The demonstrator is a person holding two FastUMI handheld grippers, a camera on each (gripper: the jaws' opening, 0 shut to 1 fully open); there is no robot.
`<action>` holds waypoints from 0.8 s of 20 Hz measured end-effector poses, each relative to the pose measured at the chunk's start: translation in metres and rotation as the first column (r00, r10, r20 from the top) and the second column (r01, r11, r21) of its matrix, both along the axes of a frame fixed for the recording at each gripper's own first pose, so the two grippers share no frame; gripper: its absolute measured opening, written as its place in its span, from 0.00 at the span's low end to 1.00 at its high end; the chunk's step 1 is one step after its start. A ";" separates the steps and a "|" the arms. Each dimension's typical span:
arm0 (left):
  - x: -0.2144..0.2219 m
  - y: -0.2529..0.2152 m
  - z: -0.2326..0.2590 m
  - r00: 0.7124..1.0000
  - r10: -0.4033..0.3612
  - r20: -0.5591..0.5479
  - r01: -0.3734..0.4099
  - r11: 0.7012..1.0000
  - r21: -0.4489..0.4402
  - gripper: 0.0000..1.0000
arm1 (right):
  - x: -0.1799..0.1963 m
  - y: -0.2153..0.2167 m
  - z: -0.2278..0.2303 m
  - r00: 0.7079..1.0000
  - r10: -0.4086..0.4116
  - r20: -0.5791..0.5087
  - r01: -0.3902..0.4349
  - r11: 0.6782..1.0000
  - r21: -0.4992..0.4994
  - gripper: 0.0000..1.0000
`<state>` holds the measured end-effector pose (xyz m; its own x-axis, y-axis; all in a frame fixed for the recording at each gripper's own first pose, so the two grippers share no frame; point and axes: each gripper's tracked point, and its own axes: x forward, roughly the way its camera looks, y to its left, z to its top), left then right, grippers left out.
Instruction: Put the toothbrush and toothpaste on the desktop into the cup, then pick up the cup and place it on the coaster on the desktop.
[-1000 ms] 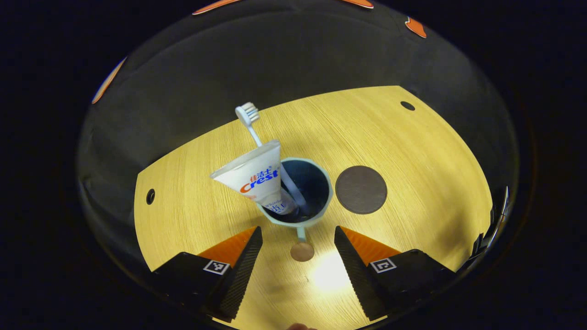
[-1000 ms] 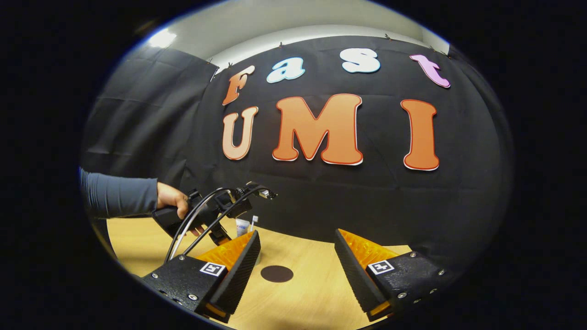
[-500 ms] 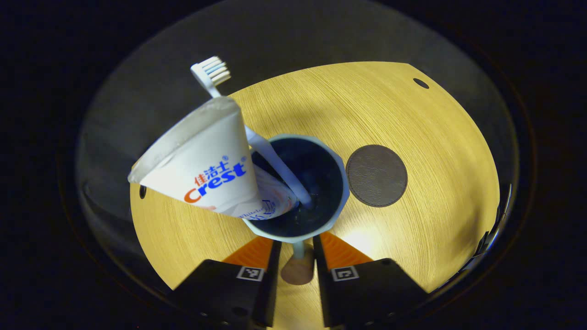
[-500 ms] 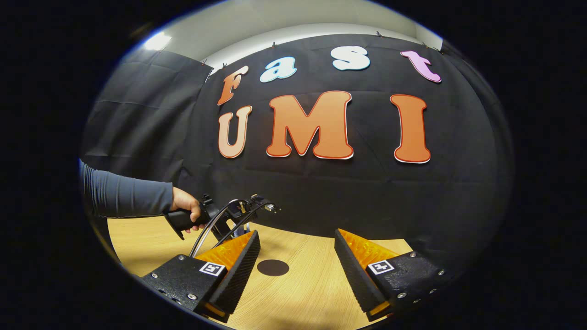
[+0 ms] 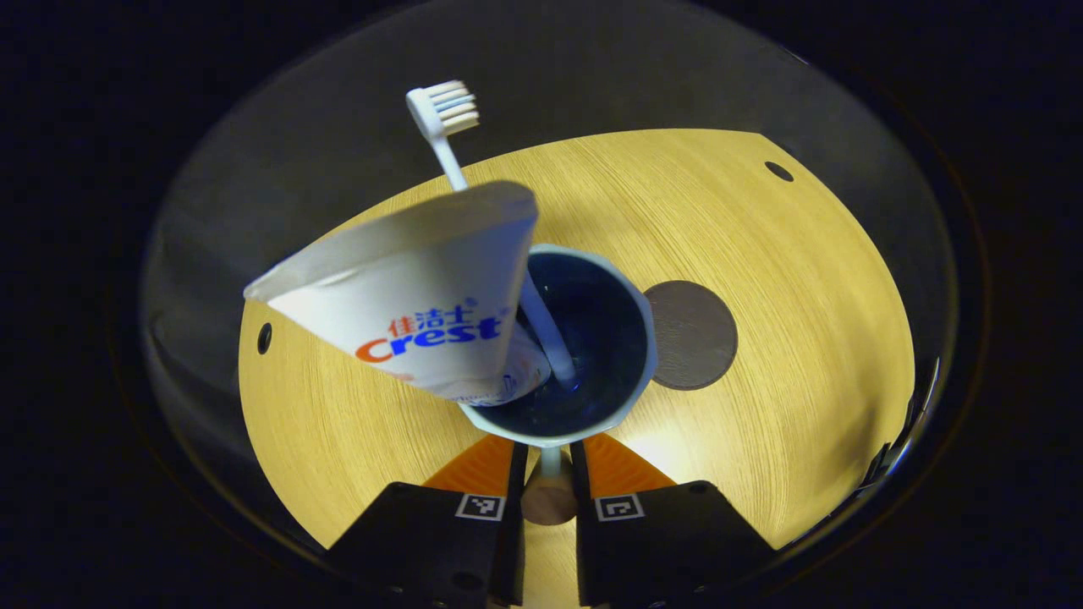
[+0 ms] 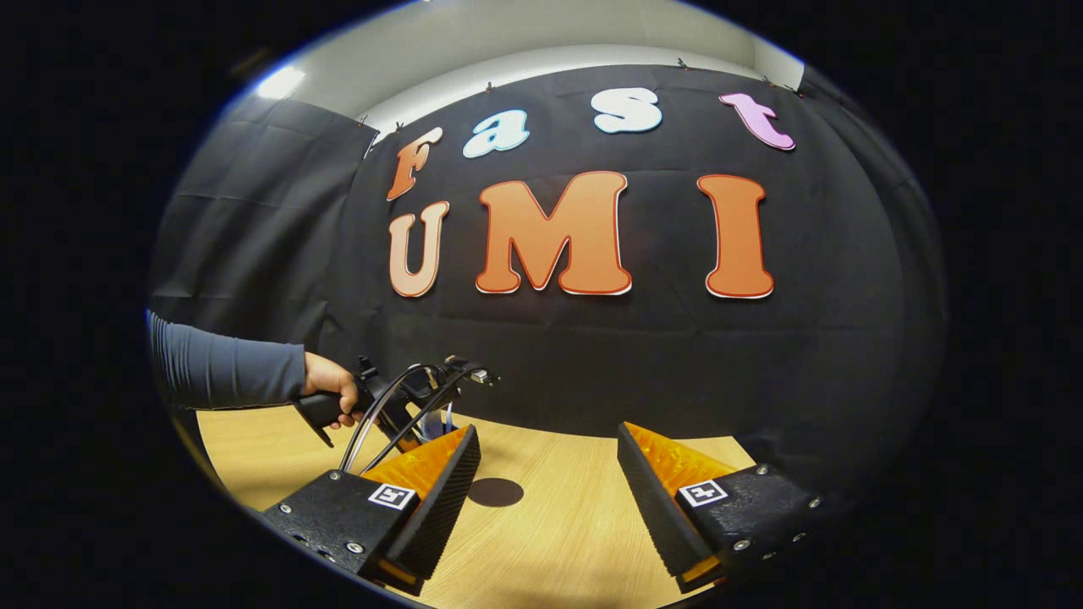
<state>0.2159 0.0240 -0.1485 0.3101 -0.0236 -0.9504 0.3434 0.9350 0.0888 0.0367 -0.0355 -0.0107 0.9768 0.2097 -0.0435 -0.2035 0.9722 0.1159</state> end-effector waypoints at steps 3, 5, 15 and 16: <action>0.000 -0.002 0.015 1.000 -0.018 0.015 0.018 1.000 -0.019 0.24 | -0.005 -0.006 -0.001 1.000 -0.007 -0.004 0.007 1.000 -0.002 0.98; -0.002 -0.006 0.022 0.999 -0.034 0.021 0.035 0.999 -0.032 0.24 | -0.009 -0.009 -0.002 1.000 -0.013 -0.007 0.013 1.000 -0.007 0.98; -0.005 -0.011 -0.023 0.998 -0.048 -0.038 0.044 0.996 -0.078 0.24 | -0.023 -0.031 -0.016 0.998 -0.042 -0.047 0.042 0.999 0.005 0.97; -0.007 -0.011 -0.028 0.998 -0.043 -0.048 0.039 0.996 -0.083 0.24 | -0.023 -0.032 -0.019 0.997 -0.046 -0.054 0.046 0.999 0.005 0.97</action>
